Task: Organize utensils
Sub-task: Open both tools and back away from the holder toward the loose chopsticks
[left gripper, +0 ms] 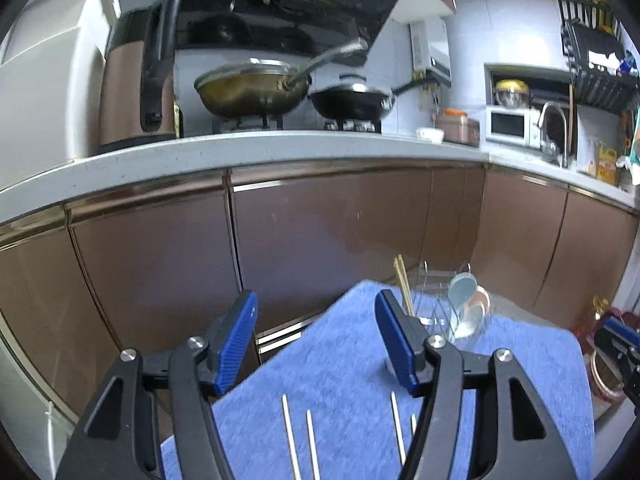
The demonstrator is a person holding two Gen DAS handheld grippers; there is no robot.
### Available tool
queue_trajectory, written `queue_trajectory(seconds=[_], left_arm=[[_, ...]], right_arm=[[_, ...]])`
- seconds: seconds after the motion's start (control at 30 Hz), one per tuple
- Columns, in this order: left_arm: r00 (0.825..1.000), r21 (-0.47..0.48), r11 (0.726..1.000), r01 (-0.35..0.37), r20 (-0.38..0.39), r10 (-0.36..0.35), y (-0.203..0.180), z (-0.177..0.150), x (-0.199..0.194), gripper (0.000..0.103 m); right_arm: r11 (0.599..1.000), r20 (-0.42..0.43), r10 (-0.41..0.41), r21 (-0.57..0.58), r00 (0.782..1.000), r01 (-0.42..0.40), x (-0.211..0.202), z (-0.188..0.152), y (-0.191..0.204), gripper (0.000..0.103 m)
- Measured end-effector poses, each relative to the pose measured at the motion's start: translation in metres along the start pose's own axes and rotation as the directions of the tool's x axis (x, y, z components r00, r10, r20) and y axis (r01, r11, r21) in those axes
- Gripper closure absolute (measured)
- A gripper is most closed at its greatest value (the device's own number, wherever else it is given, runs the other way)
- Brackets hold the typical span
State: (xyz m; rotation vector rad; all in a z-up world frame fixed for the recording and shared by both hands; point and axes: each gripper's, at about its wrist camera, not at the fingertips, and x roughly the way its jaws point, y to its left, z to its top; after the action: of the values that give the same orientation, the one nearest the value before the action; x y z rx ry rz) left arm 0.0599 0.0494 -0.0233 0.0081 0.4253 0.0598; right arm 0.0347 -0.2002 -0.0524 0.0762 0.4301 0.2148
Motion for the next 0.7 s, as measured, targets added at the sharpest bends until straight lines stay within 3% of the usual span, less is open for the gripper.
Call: queue_trajectory(seconds=[0.5, 0.7], left_arm=[[0.993, -0.068, 0.997, 0.034, -0.110, -0.042, 0.020, -0.015, -0.019, 0.044], [0.990, -0.077, 0.995, 0.068, -0.120, -0.077, 0.018, -0.023, -0.027, 0.044]], right_arm=[[0.998, 0.010, 0.001, 0.056, 1.000, -0.002, -0.034, -0.013, 0.000, 0.075], [0.998, 0.015, -0.009, 0.065, 1.000, 0.008, -0.049, -0.016, 0.001, 0.075]])
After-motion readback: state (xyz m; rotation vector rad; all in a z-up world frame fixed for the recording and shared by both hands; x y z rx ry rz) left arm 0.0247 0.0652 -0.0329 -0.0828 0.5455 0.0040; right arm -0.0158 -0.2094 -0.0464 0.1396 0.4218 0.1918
